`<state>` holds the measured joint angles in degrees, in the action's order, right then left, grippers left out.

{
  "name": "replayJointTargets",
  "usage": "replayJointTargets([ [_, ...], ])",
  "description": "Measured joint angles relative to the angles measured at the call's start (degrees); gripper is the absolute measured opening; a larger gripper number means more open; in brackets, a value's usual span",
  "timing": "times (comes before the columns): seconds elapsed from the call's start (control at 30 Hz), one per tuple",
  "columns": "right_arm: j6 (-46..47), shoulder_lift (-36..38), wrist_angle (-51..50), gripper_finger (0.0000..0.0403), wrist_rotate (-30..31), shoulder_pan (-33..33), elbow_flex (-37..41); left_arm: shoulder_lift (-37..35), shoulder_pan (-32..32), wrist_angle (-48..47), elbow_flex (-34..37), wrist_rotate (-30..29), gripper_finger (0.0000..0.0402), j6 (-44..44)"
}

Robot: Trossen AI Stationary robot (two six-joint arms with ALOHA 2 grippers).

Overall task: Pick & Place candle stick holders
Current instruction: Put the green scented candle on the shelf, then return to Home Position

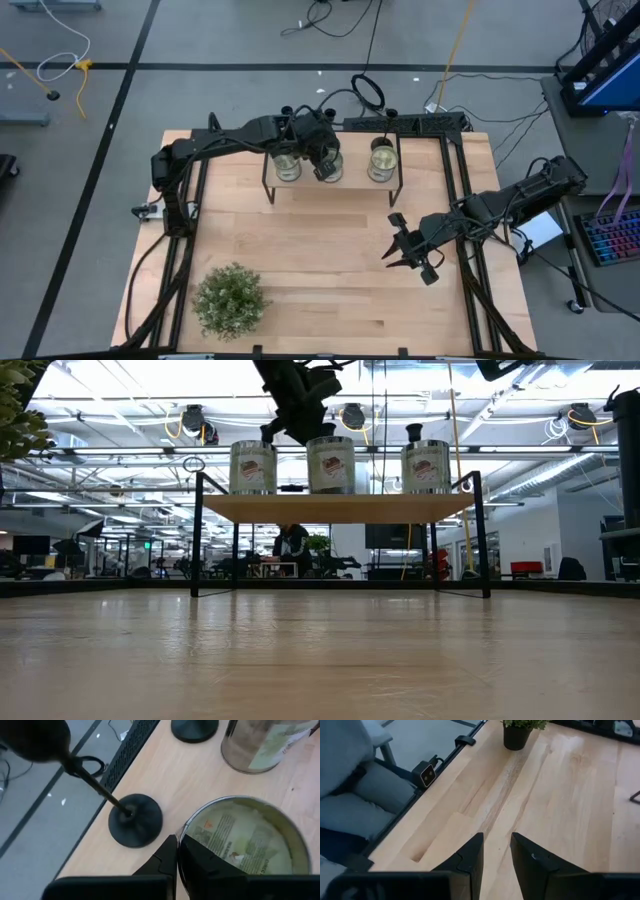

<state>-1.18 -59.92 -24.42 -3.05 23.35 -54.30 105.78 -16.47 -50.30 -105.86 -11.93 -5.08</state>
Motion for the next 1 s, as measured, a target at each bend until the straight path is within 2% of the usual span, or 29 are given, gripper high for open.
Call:
replayJointTargets([
  [0.33, 5.04, 0.0, -0.84, 0.0091, 0.0, 0.0, 0.0, 1.01, -0.5, 0.96, 0.0, 0.09, 0.0014, 0.29],
  [0.7, 5.04, 0.01, -0.71, 0.0091, 0.0, 0.0, 0.0, 1.66, -1.32, 1.01, 0.02, -0.13, 0.0077, 2.51],
  [0.83, 5.5, 0.35, 0.11, 0.0091, 0.0, 0.0, 0.0, -0.15, -0.51, 0.4, -0.21, -0.06, 0.008, 4.83],
  [1.0, 4.68, 3.06, 0.12, 0.0091, 0.23, -0.2, -0.02, -5.99, 0.9, 0.7, -0.46, -0.11, 0.0069, 5.55],
])
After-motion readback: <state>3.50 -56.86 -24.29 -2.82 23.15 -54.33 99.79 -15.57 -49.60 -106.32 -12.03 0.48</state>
